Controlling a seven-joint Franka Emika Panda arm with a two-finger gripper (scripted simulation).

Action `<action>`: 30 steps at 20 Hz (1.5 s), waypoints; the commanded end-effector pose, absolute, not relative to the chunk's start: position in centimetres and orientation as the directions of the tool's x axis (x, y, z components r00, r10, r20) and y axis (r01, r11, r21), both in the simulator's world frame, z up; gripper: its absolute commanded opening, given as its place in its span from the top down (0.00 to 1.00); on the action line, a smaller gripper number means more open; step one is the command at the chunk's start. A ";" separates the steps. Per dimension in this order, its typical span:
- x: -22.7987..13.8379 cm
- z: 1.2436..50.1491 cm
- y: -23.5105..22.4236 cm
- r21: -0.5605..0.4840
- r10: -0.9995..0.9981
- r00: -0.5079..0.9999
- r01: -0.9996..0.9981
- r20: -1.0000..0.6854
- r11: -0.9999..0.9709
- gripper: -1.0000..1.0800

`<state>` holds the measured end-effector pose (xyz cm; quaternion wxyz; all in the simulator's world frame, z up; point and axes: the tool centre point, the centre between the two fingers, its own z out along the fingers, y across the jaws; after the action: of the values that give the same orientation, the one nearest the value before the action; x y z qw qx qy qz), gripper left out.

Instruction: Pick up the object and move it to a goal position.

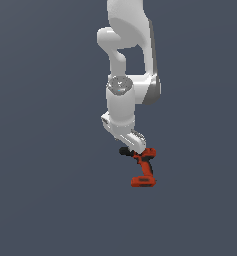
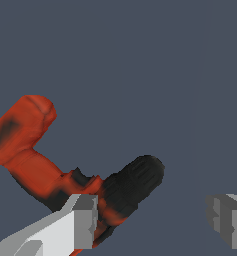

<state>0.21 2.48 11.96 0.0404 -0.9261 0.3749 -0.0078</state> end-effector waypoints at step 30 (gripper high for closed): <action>-1.0 6.4 4.8 -0.078 -0.997 0.027 -0.997 -0.075 -0.021 0.19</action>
<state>-1.01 4.77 6.48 0.0538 -0.7211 0.6908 -0.0002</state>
